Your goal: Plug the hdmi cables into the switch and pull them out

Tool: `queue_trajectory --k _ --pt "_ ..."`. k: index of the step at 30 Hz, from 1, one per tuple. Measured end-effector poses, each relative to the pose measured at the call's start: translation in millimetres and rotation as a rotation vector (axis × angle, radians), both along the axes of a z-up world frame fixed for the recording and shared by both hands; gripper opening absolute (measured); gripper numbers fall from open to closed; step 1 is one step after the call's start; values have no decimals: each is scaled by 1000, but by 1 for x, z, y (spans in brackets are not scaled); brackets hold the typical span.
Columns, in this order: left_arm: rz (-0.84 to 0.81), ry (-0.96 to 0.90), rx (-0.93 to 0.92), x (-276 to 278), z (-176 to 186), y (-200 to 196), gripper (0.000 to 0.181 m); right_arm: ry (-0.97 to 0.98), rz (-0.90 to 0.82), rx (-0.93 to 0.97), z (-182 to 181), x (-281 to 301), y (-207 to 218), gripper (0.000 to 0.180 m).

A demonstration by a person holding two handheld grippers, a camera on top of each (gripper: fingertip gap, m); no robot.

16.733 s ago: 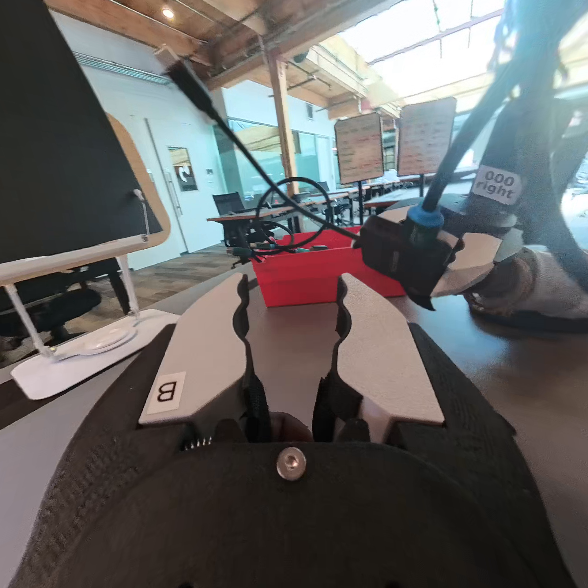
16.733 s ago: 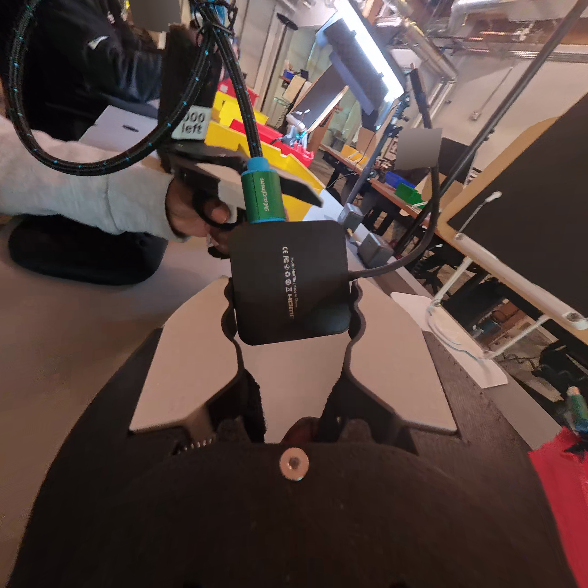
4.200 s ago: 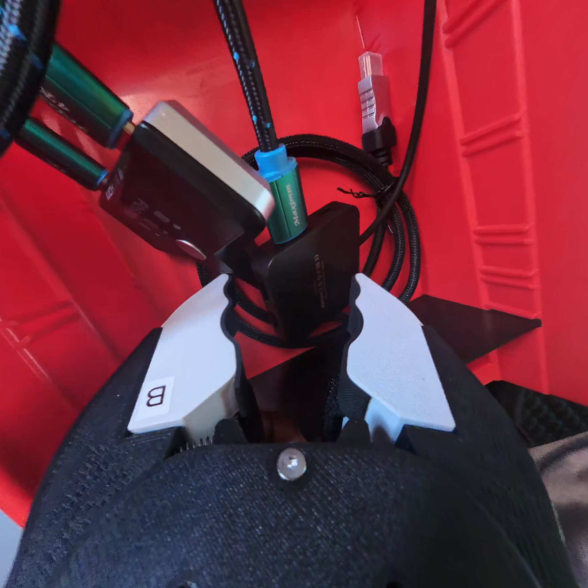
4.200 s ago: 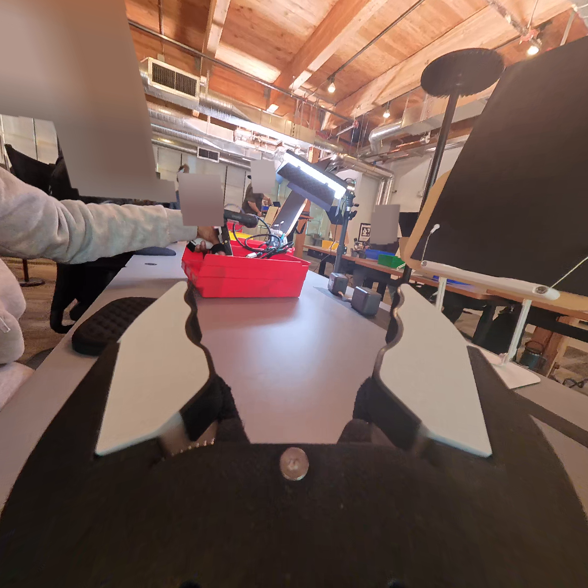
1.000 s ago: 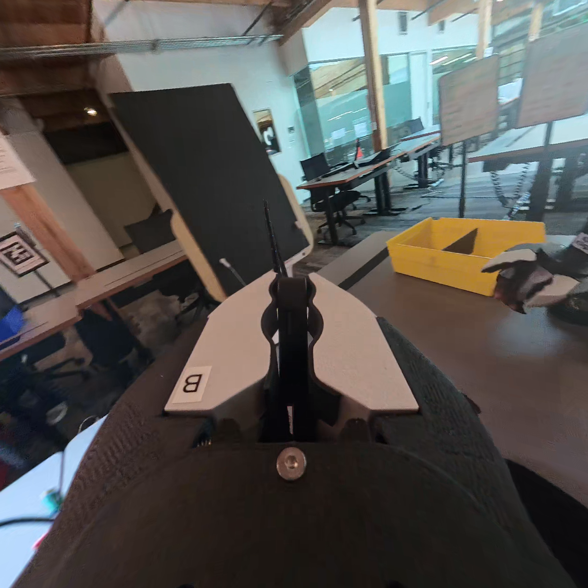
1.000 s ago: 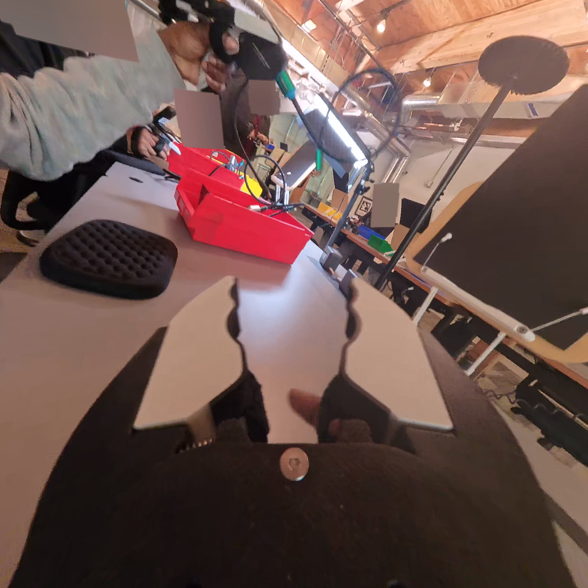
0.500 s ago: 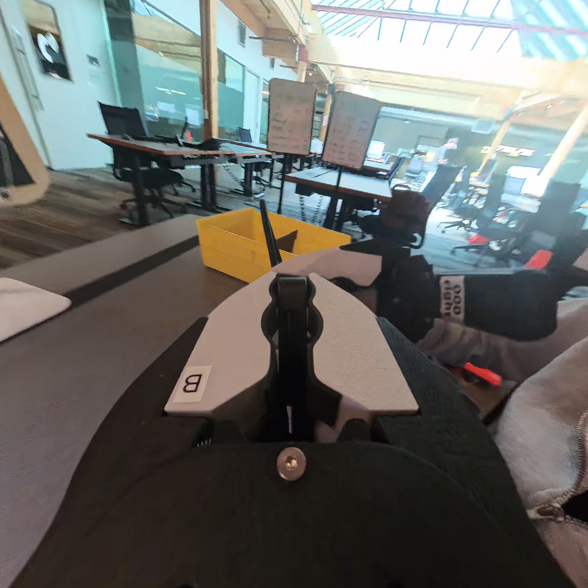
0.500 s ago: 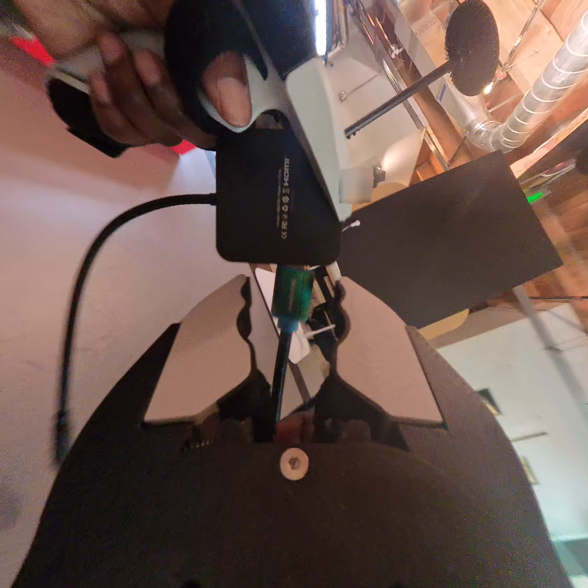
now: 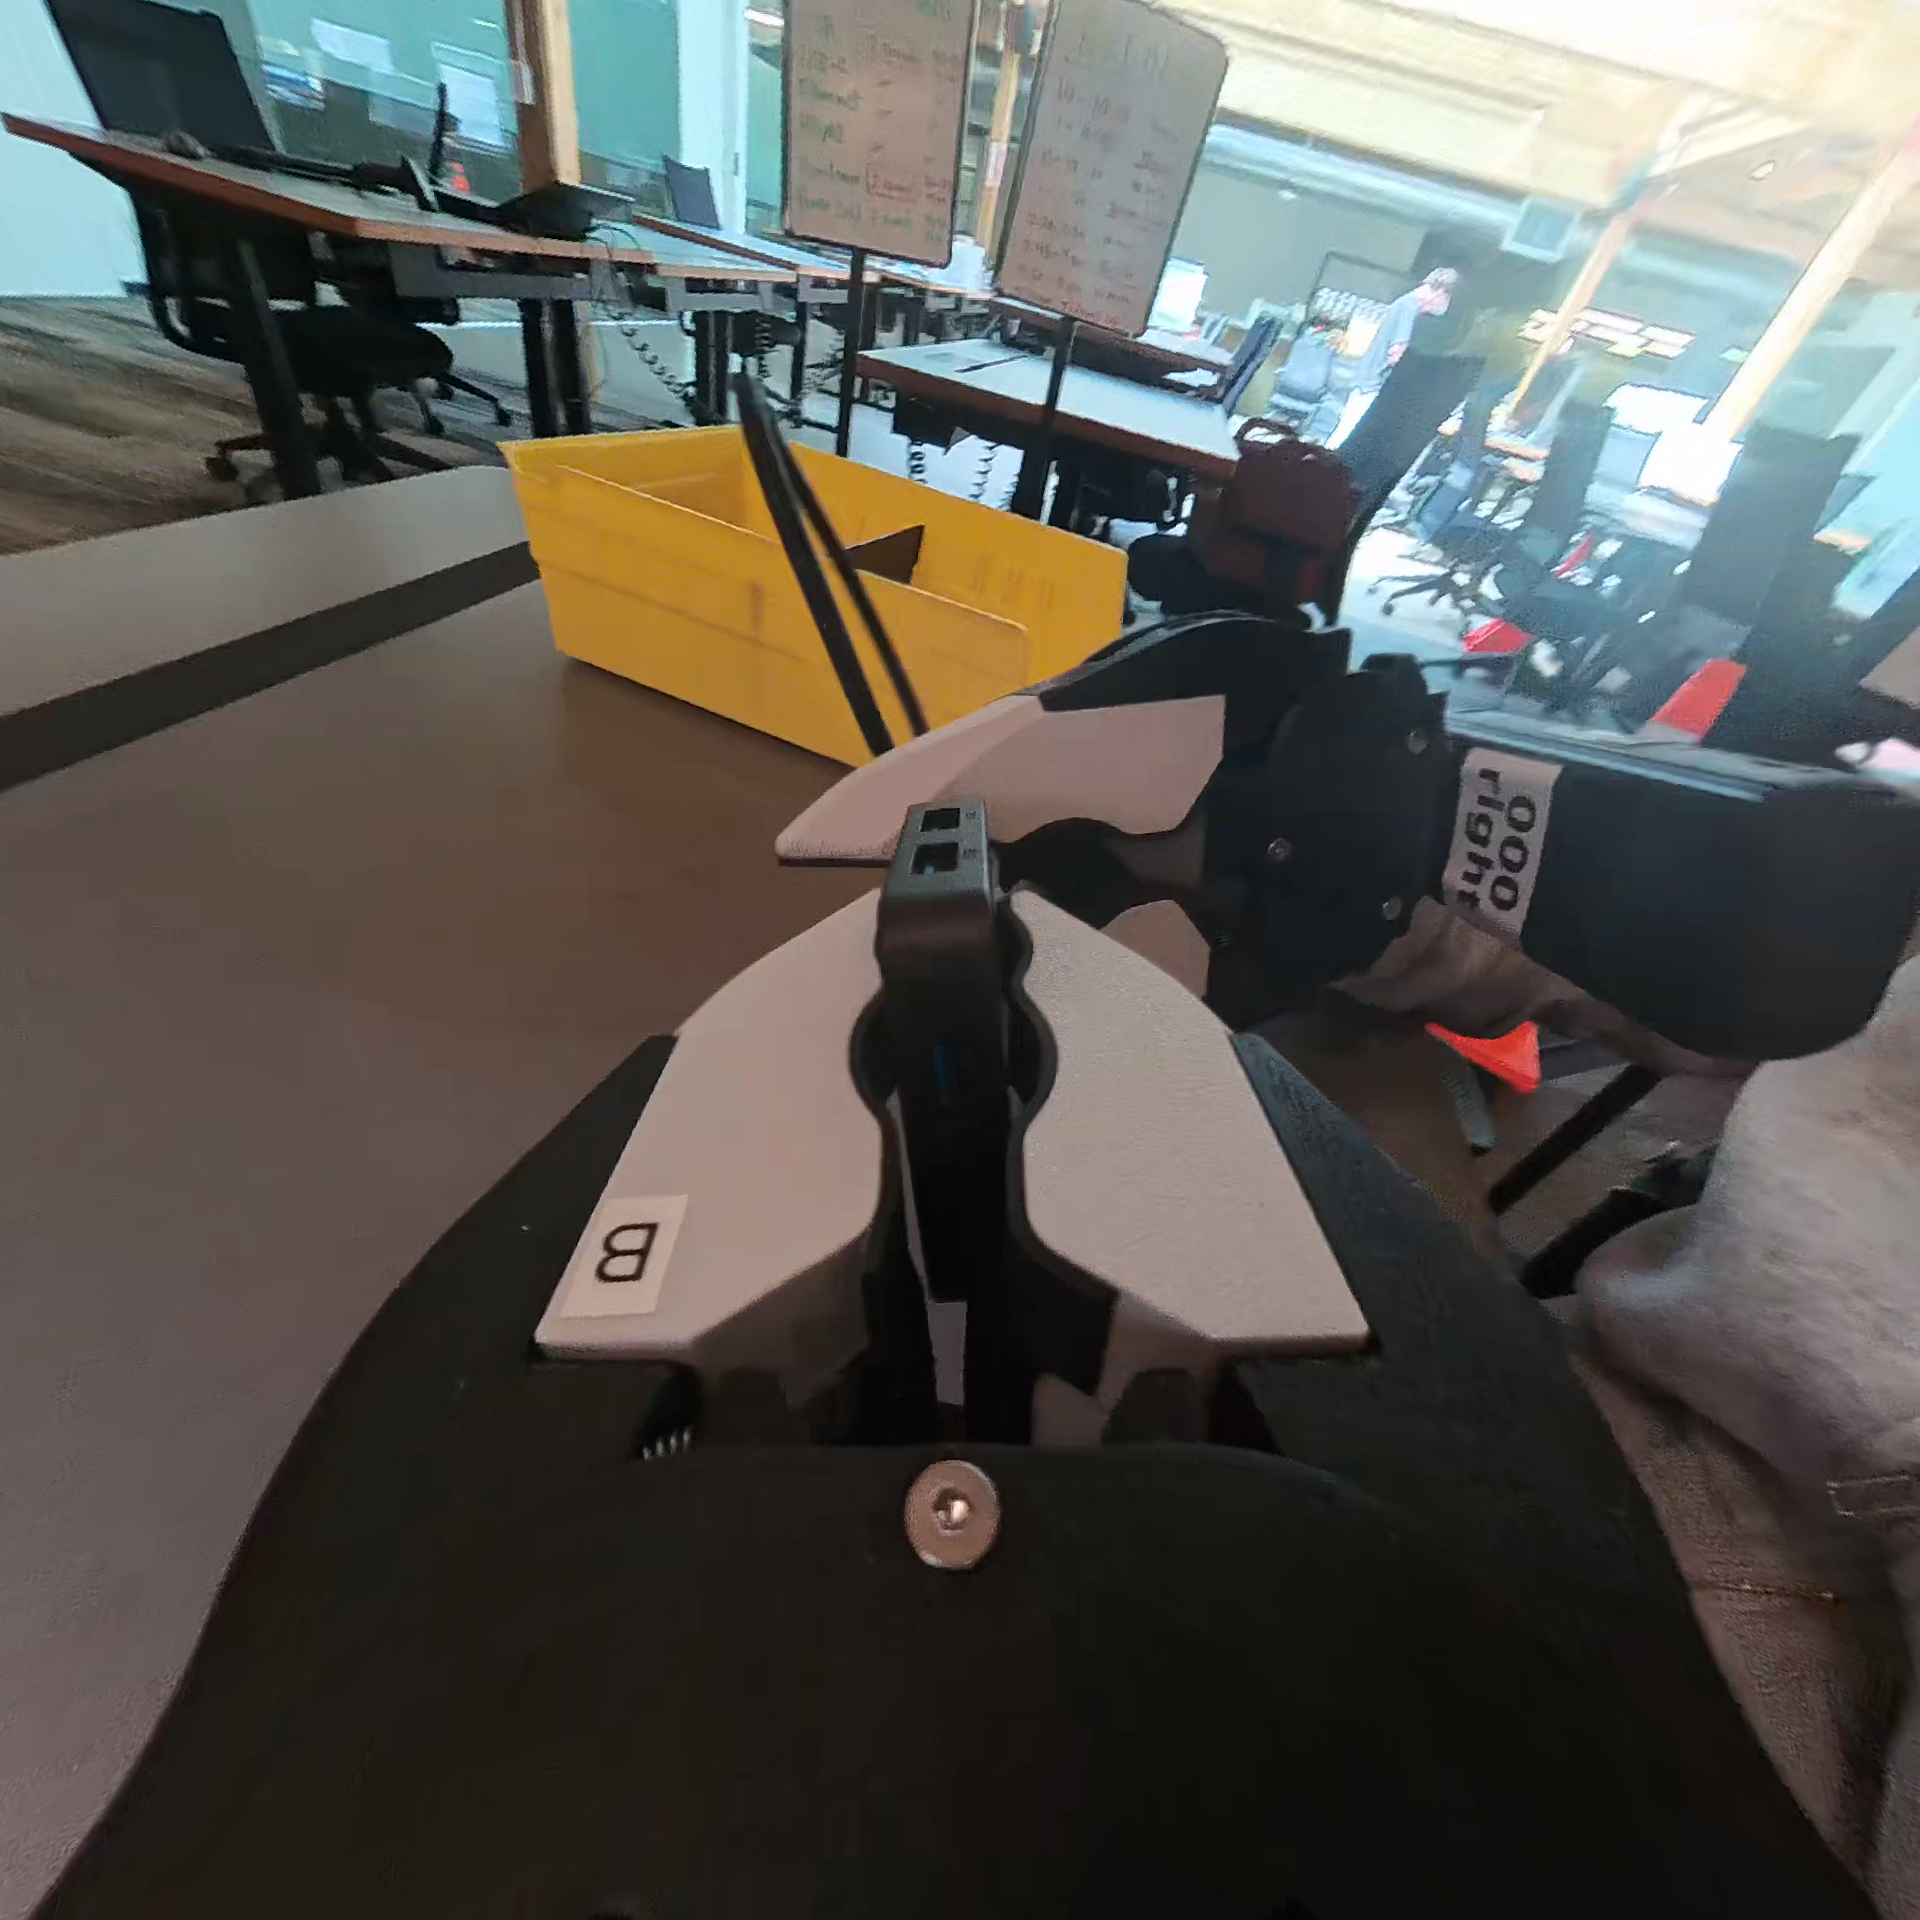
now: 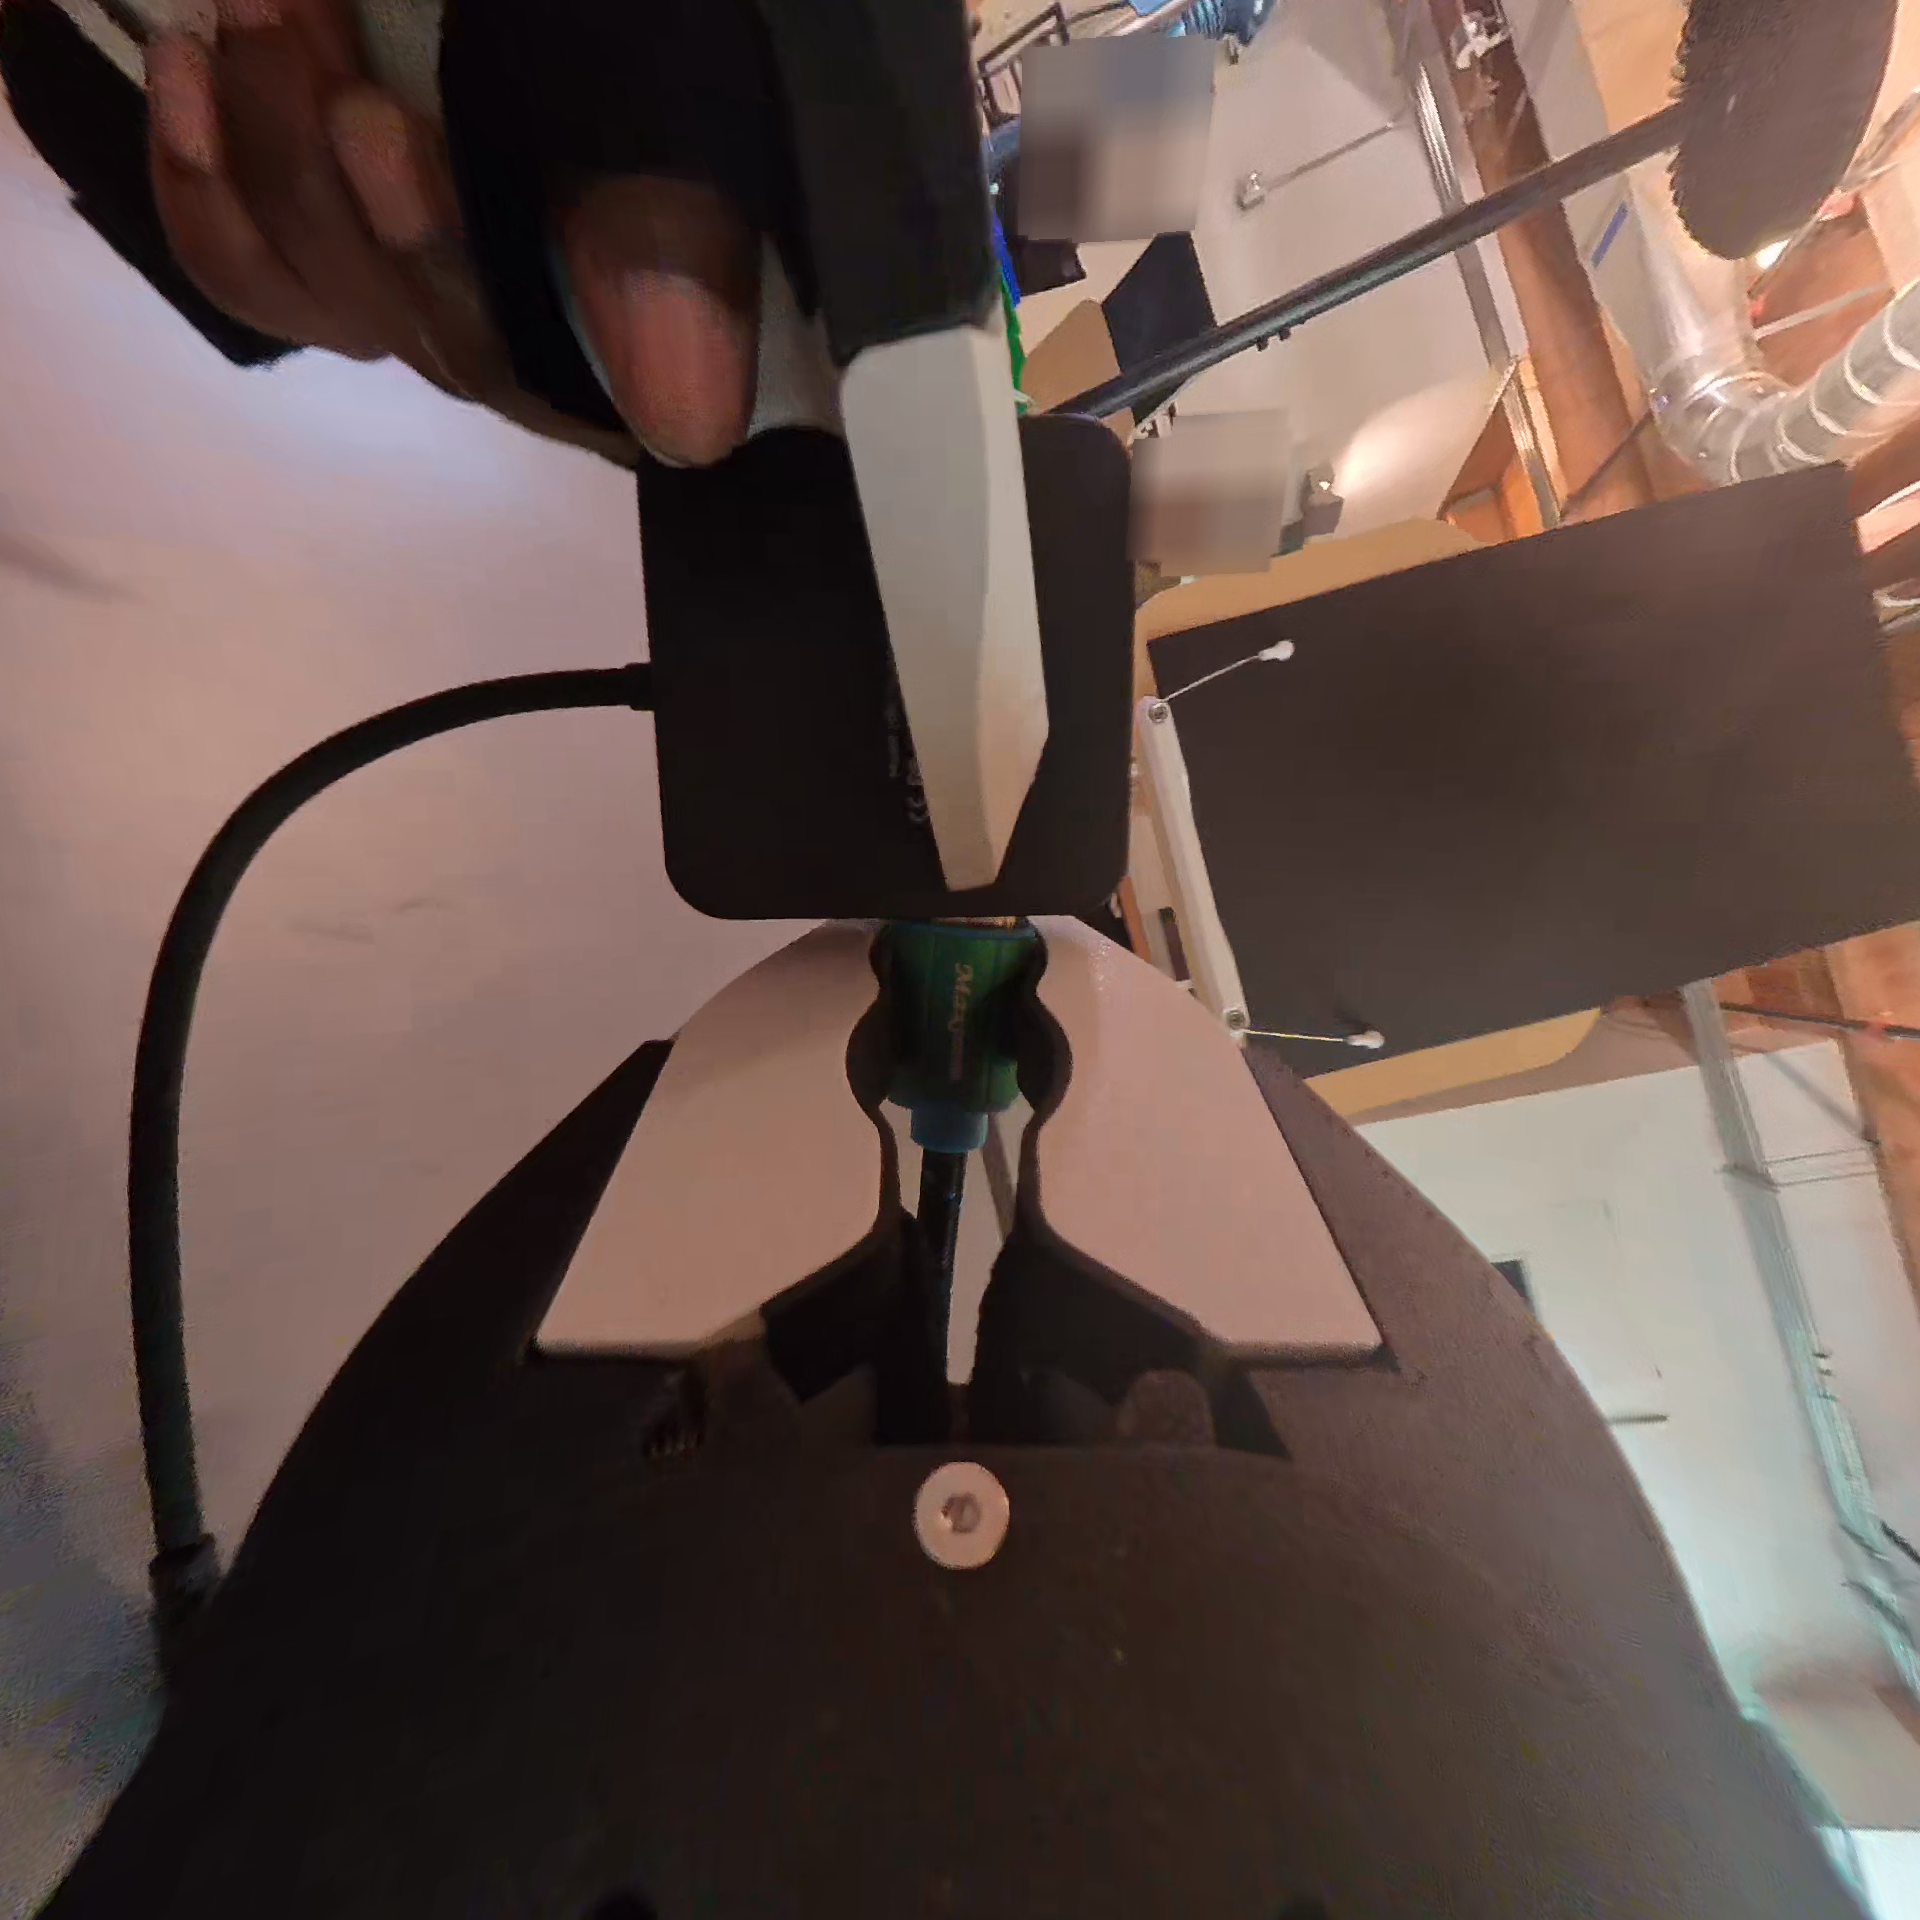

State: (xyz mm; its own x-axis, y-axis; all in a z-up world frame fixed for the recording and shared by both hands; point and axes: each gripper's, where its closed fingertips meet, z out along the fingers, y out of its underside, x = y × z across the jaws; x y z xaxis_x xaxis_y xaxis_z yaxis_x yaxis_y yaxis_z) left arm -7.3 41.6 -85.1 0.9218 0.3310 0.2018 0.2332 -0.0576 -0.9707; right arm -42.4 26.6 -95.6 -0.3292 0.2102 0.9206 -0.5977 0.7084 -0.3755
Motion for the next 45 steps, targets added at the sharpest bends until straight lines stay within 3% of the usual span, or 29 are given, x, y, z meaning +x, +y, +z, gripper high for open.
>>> queue_trajectory --k 7,13,18,21,24,26,31,33,37,45 --pt "133 54 -2 -12 0 -12 13 87 -38 32 0 -6 3 23" --pt "133 38 -7 -13 -6 -14 13 92 -45 72 -5 -7 2 23" --pt "158 130 -13 -10 9 -15 13 153 -35 71 12 -5 3 22" --pt "253 223 85 -12 40 -43 13 186 -222 163 12 -33 37 22" --pt "406 287 291 -22 73 -104 13 176 -113 -79 63 -22 57 22" --pt "465 237 314 -35 63 -118 13 151 -17 -317 120 0 64 22" --pt "387 174 253 -33 41 -84 13 57 -83 -602 214 -12 143 22" --pt "372 164 232 -31 34 -74 13 -152 -187 -680 228 -38 189 22" --pt "359 131 191 -33 21 -67 13 -633 -292 -782 199 -62 257 22" --pt "346 113 208 -32 20 -65 13 -923 -615 -967 71 -119 348 22"
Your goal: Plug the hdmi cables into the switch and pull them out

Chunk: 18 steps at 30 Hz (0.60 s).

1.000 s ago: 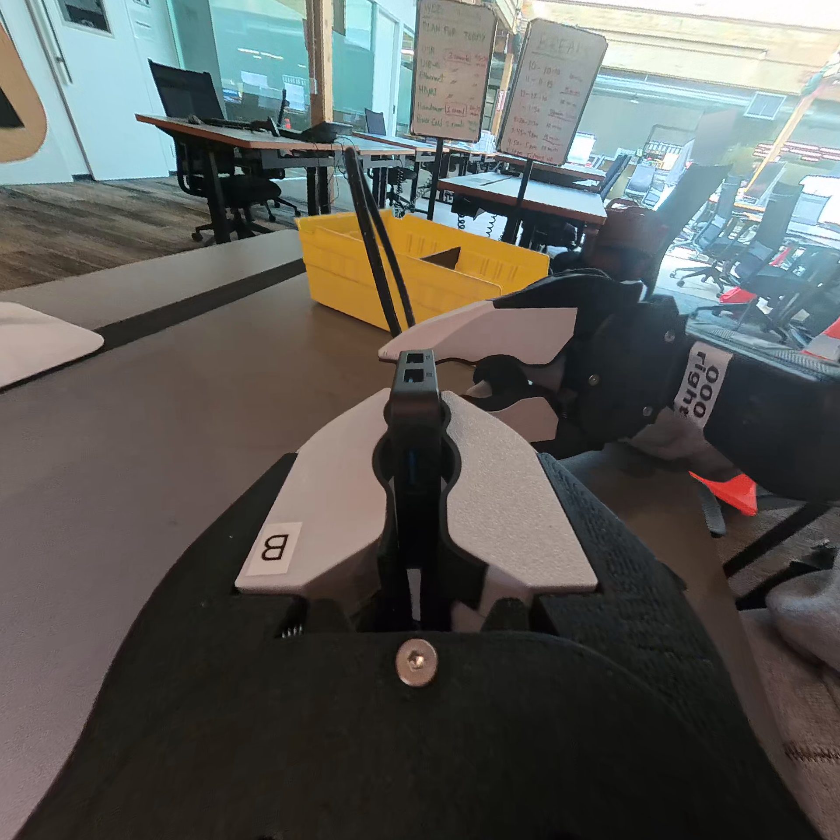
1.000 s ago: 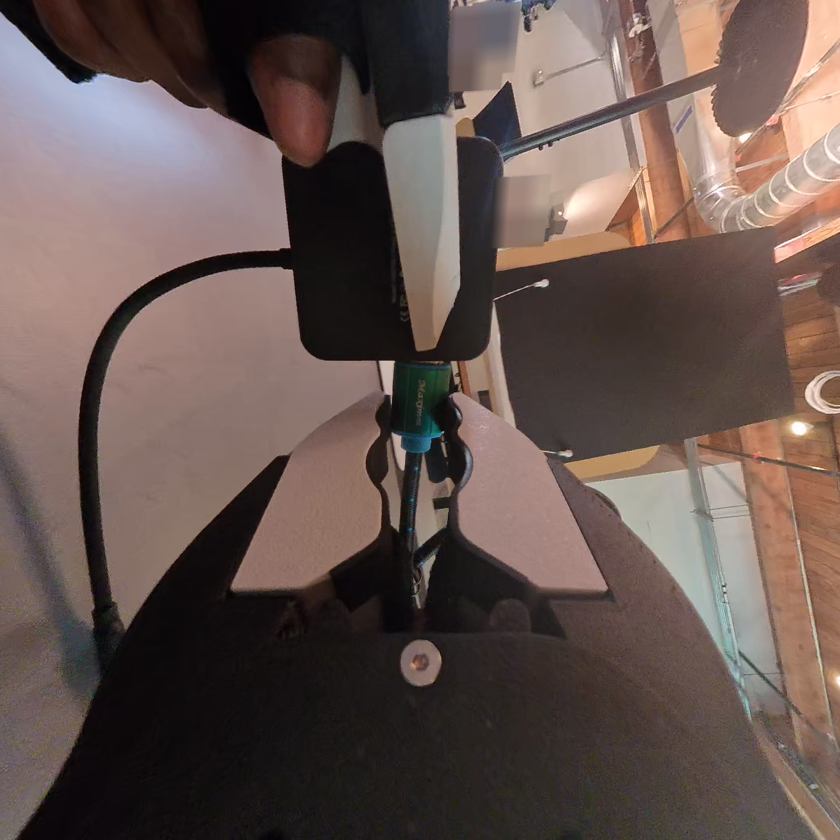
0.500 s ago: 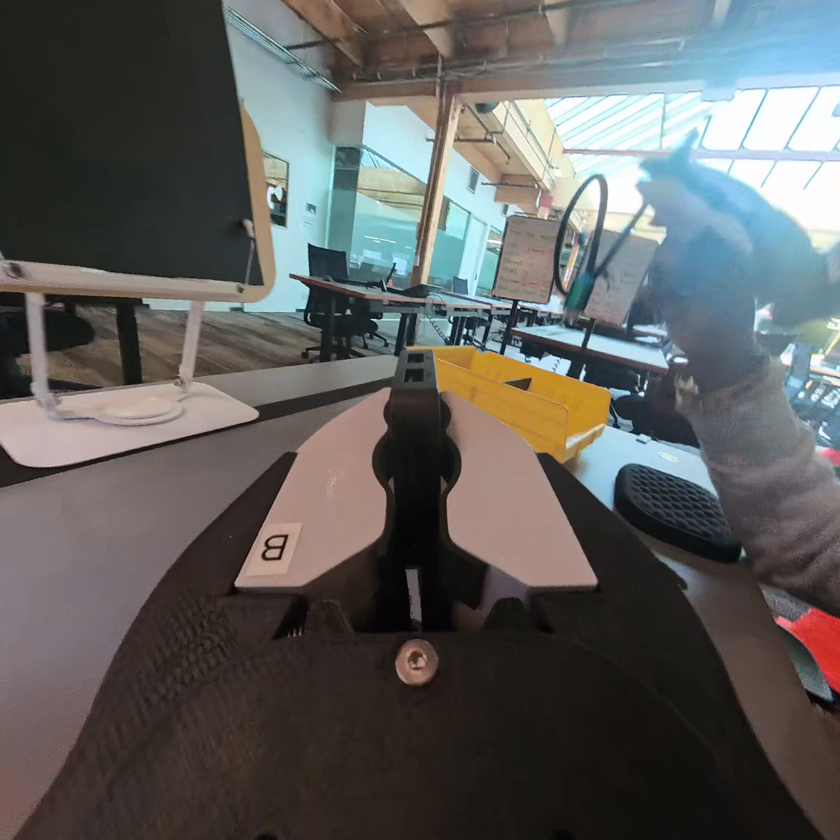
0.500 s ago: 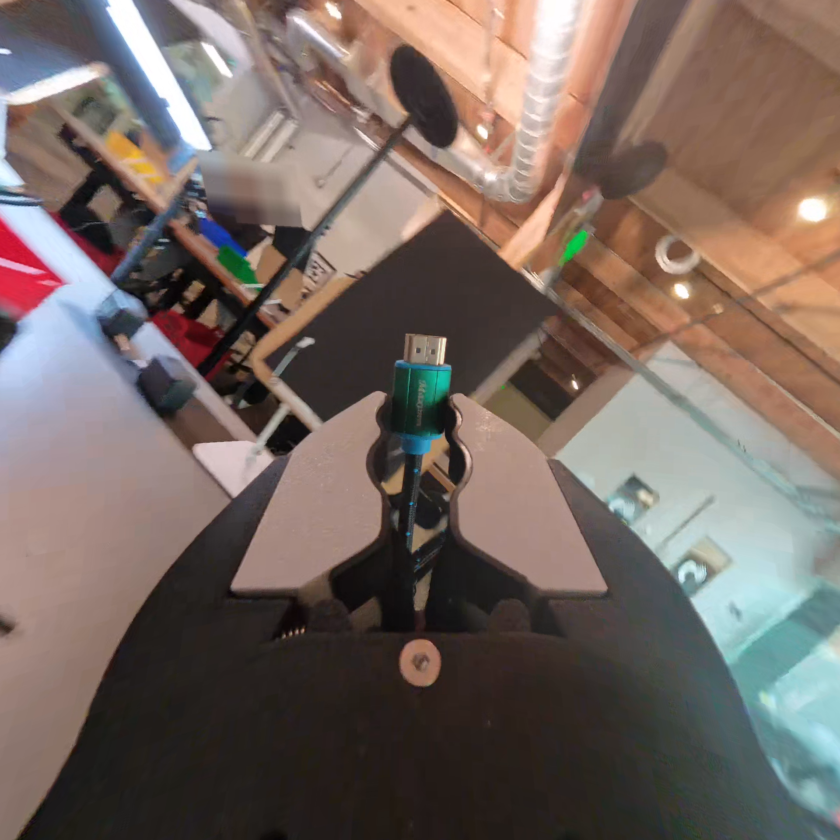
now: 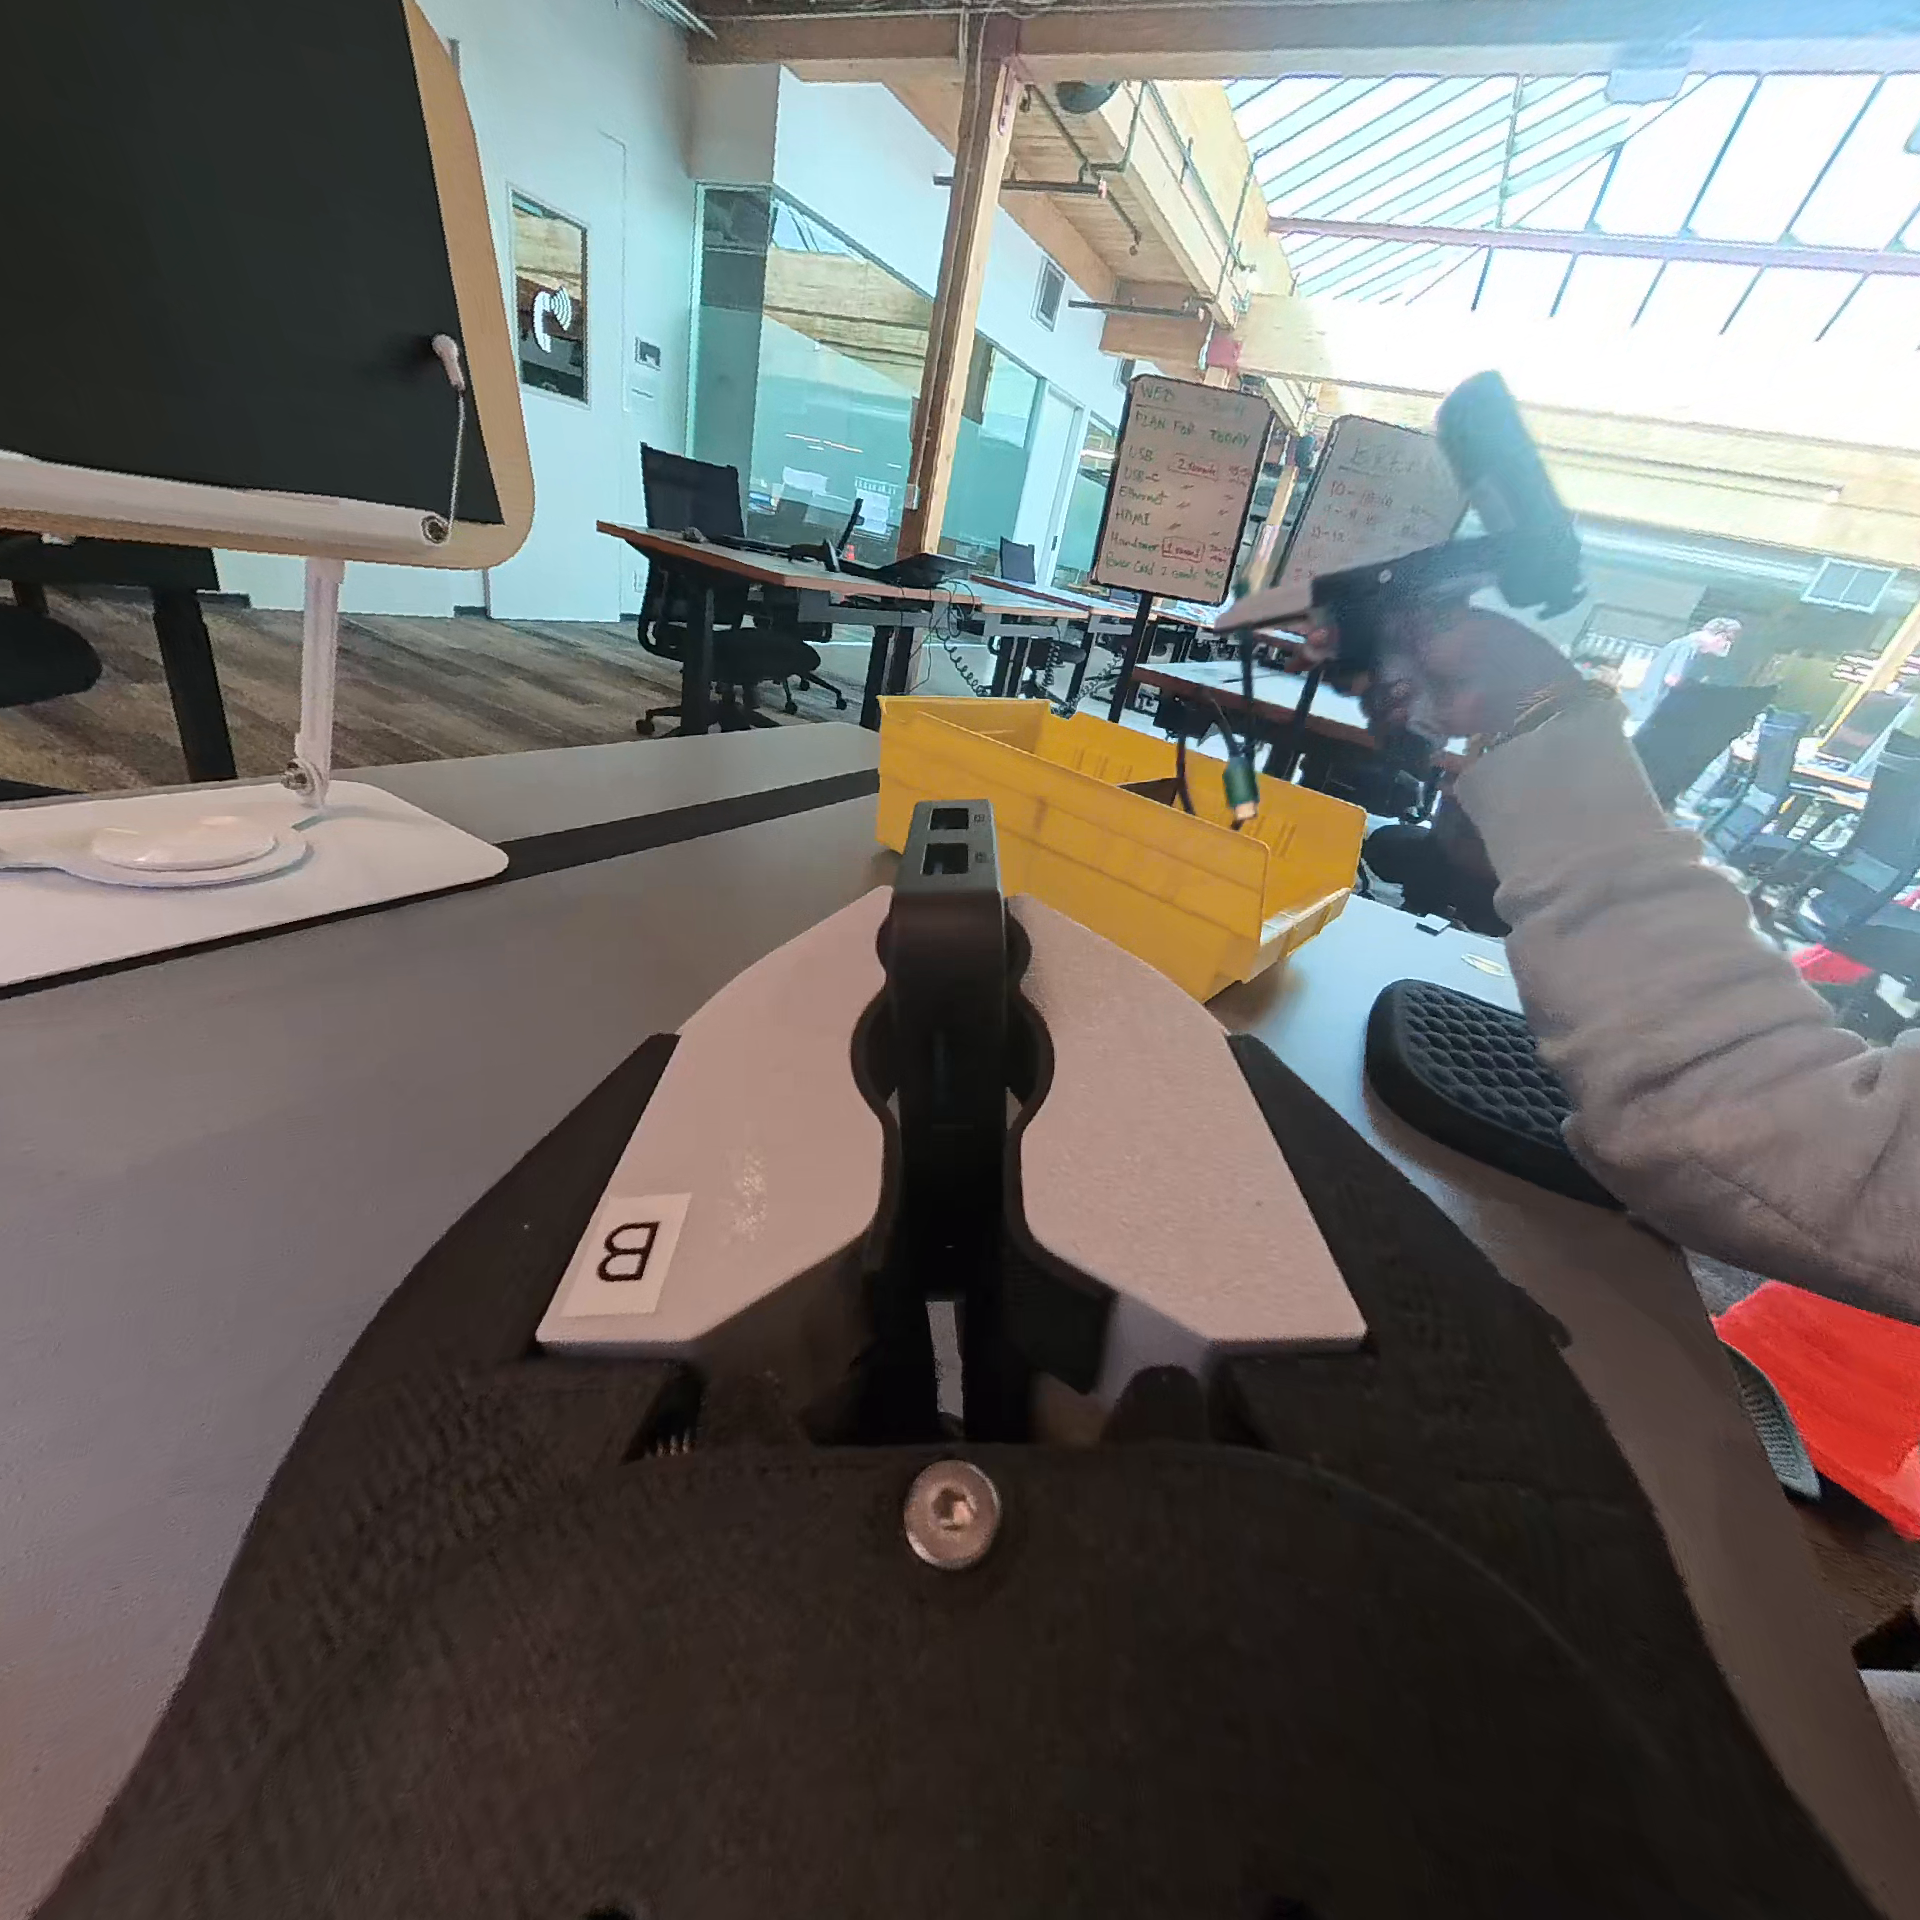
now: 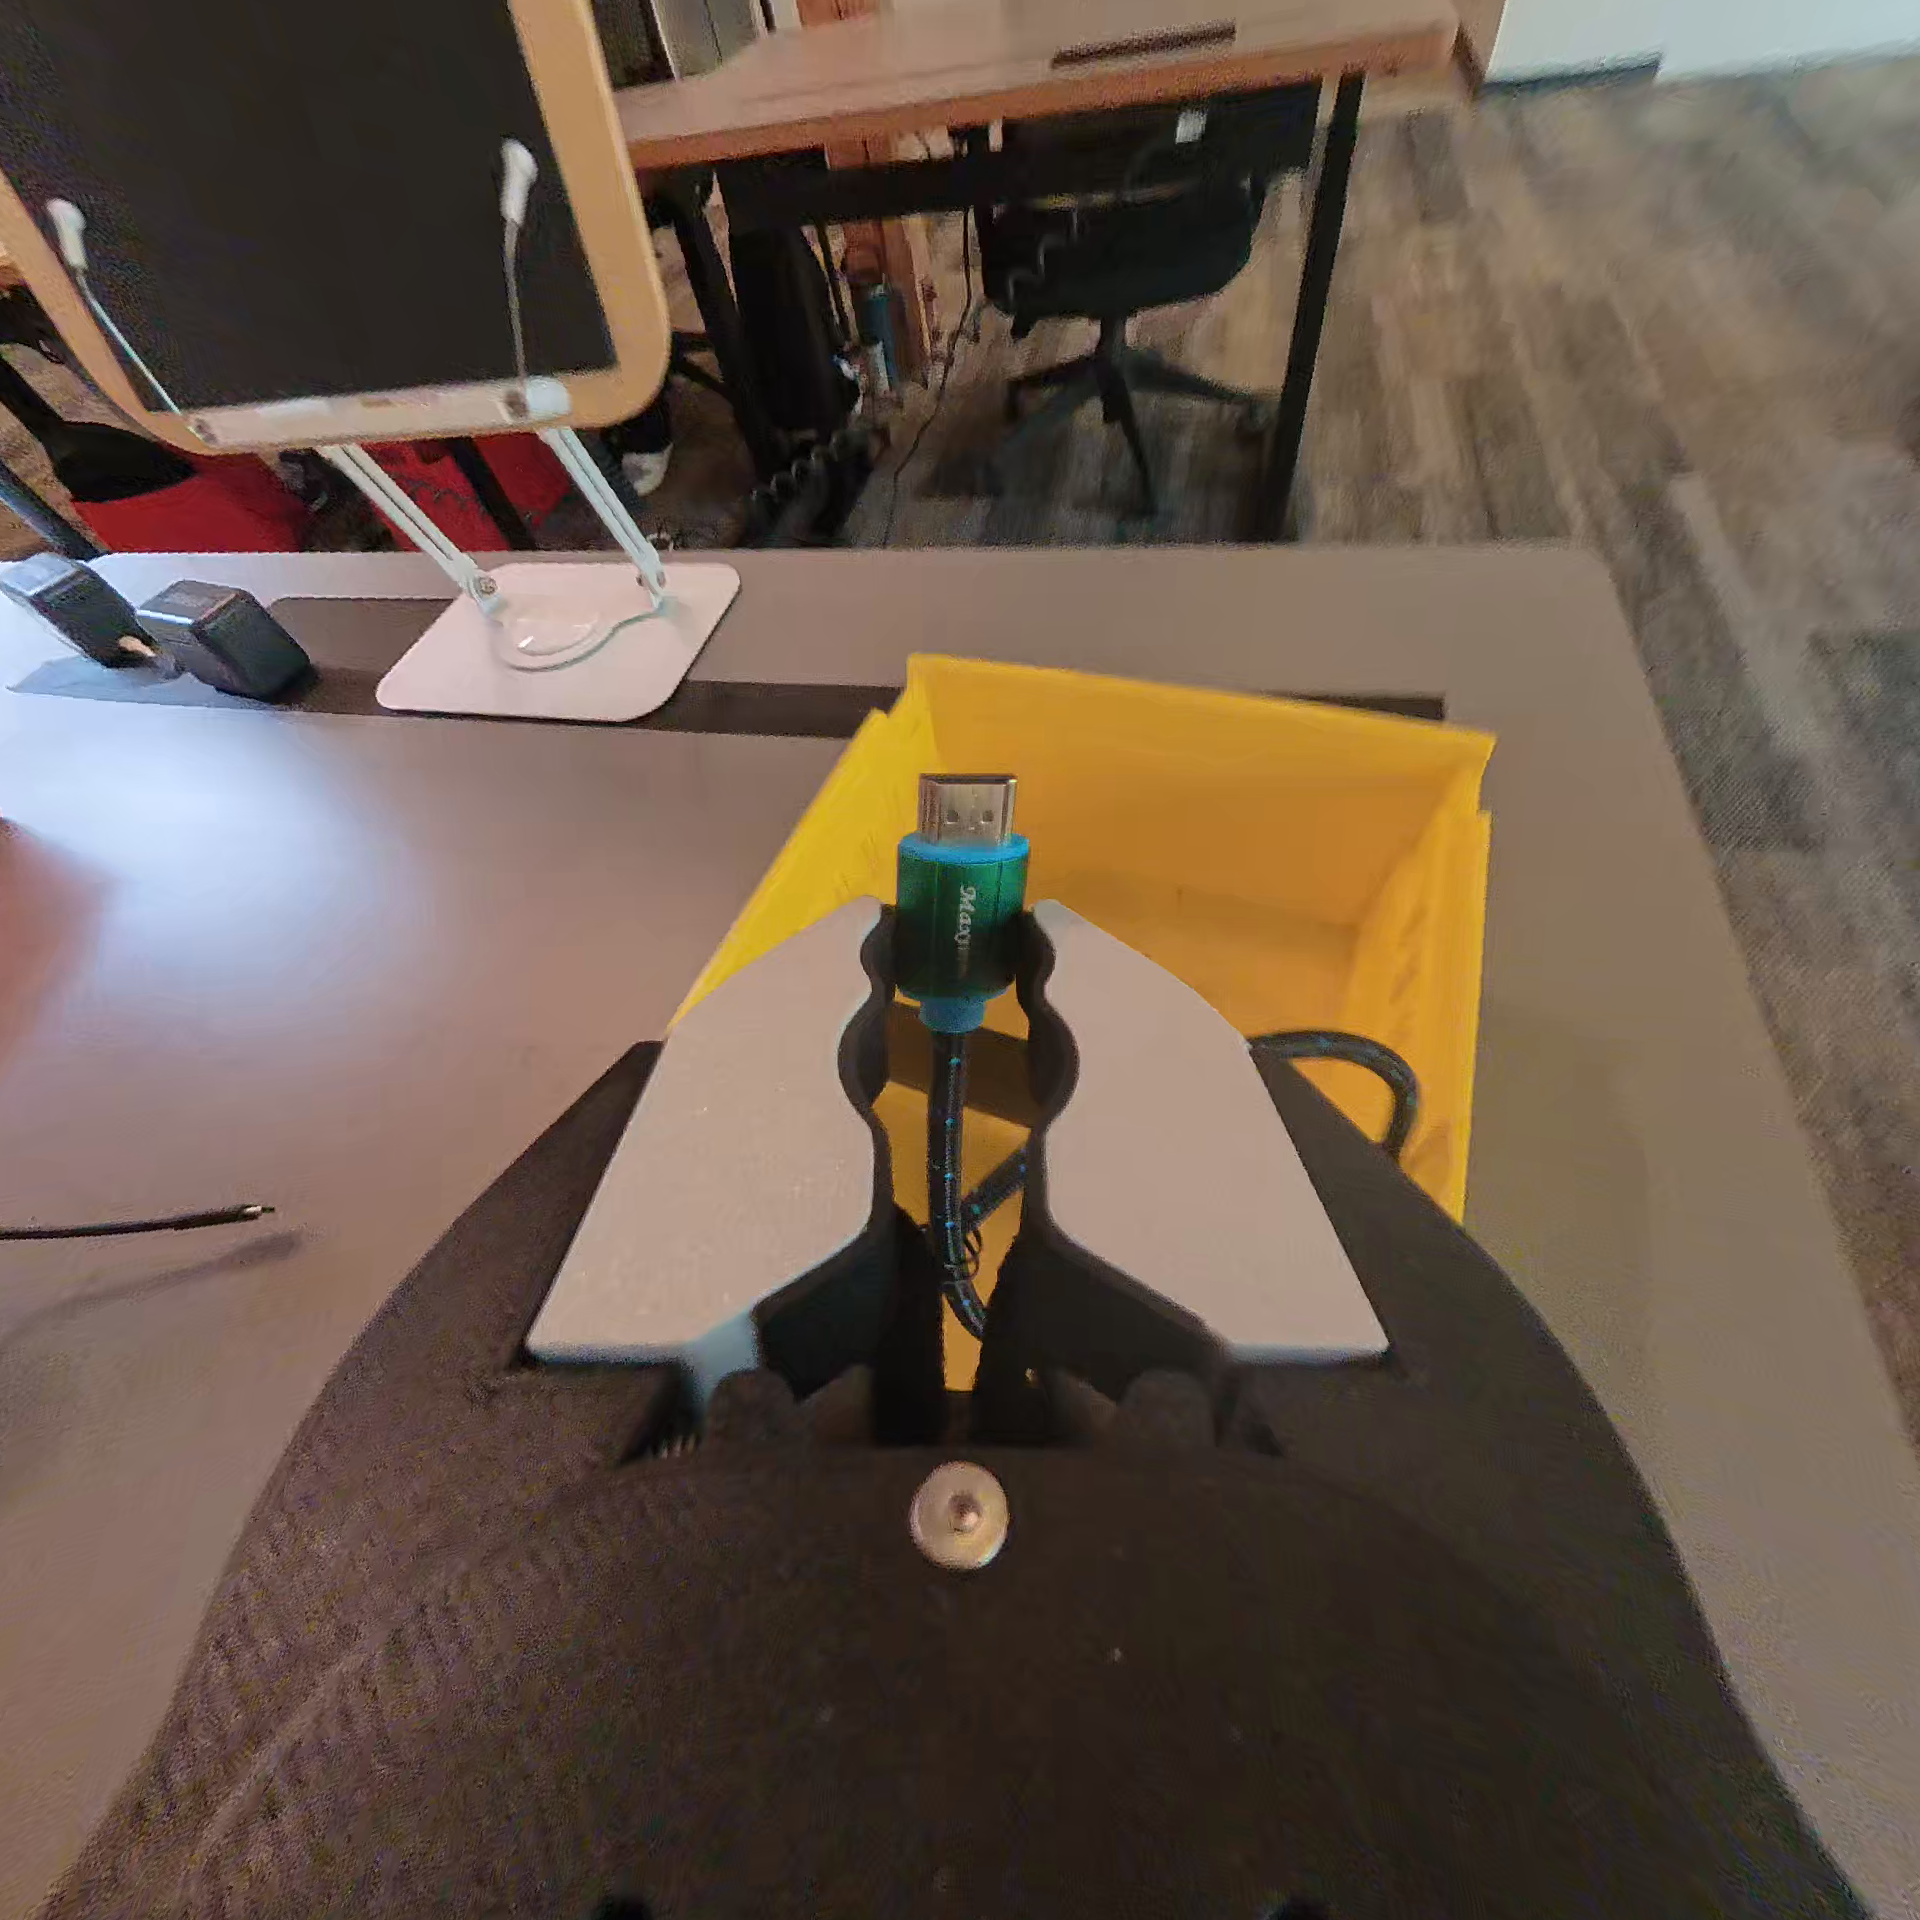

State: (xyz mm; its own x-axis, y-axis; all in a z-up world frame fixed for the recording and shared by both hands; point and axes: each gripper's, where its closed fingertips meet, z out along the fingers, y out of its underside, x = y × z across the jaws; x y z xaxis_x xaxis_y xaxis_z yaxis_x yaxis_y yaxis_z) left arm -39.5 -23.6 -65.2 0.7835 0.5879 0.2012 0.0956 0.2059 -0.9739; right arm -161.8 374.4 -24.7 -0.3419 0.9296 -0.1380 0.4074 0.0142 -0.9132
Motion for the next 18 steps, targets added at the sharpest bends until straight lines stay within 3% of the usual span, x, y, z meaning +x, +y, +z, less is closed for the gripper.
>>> queue_trajectory --k 7,10,14,18 --pt "-14 5 -44 1 -5 6 13 -295 129 -19 -66 -4 -17 23" --pt "-23 14 -34 3 -3 7 13 -334 265 -49 -70 2 -41 33" --pt "-50 26 24 6 4 6 13 -156 346 -16 -38 -1 -60 48" --pt "-128 84 163 16 23 3 13 202 539 -12 40 20 -124 55"
